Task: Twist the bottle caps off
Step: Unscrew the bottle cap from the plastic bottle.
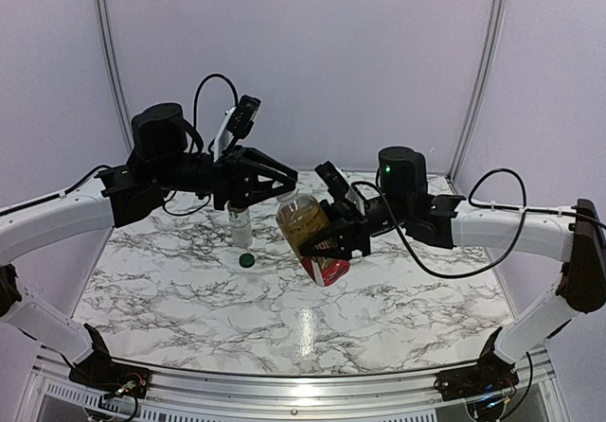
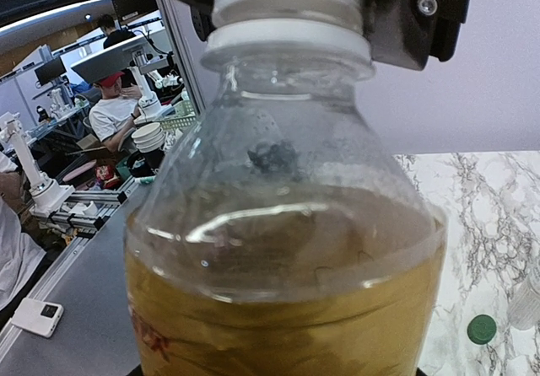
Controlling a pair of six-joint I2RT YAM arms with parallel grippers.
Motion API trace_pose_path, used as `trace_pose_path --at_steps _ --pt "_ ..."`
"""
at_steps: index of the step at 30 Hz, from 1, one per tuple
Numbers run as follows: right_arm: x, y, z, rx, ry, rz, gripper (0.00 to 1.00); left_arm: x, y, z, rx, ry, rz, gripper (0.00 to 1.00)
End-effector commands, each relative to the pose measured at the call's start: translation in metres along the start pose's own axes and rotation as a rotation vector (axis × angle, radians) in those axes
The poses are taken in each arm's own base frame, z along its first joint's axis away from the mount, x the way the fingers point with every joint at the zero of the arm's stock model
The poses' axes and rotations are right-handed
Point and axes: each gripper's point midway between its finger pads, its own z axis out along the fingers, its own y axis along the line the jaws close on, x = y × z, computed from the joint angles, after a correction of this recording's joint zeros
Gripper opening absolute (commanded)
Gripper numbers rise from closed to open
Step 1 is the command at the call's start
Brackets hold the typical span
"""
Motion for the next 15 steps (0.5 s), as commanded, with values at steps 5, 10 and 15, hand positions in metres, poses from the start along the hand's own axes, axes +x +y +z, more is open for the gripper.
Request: trace_pose_path --at_steps 5,10,15 --pt "-0.021 -0.05 -0.016 0.328 0.009 -0.051 0.43 -0.013 0.028 -0.005 -0.227 -0.099 -0.058 0.18" --pt "-0.021 -0.079 -0.031 0.541 0.015 -0.069 0.42 -0.019 0.052 -0.008 -0.433 -0.196 -0.186 0.15" --pt "-0.02 -0.09 -0.04 0.661 0.023 -0.102 0.42 -0.021 0.067 -0.014 -0.557 -0.285 -0.336 0.16"
